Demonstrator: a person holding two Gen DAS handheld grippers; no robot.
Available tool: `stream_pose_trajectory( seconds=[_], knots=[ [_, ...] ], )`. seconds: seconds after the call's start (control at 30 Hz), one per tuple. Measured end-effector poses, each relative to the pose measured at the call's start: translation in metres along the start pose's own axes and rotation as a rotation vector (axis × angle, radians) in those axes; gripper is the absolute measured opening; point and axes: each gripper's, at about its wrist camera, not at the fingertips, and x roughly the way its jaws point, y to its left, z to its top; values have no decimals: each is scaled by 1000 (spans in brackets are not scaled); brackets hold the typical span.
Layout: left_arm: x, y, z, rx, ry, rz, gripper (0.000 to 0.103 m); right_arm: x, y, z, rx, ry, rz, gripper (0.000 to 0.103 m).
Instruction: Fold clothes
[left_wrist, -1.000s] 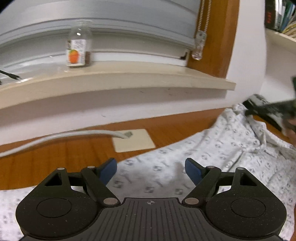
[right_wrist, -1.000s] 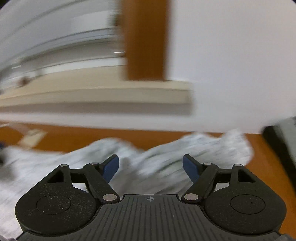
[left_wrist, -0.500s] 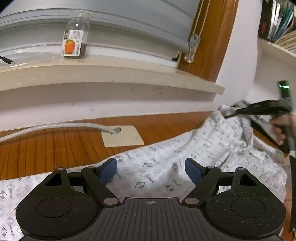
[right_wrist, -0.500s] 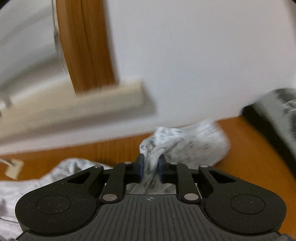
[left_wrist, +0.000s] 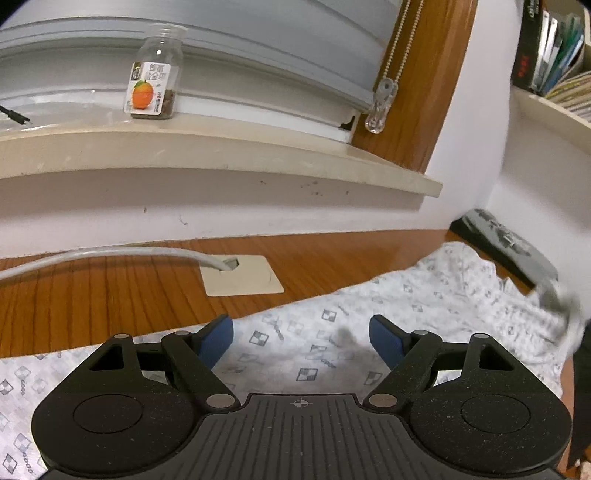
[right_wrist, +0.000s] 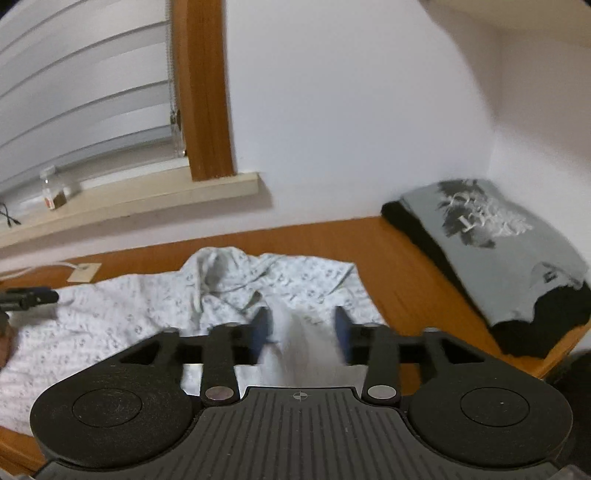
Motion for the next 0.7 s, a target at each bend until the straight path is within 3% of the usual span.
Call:
stream_pose_trajectory(
  seconds=[0.13,0.27,0.5,0.53,0.57,0.6,0.7],
  knots=[
    [1,-2,0,9,5,-2,83,36,16,6,-42,18,41,60],
    [1,1,0,-8,3,-9,83,94,34,-2,-134,104,14,60],
    [1,-2,0,1,8,-5,83,113,28,-18,-144,183,59,58],
    [1,-2,0,0,8,-5,83,115,28,-21,-145,194,66,51],
    [1,-2,0,0,9,-5,83,117,27,-23,-146,205,72,22],
    [1,-2,0,0,10,-5,83,114,23,-25,-146,206,77,7],
    [2,-2,0,1,13,-5,84,78,10,-14,-137,154,76,6]
  ],
)
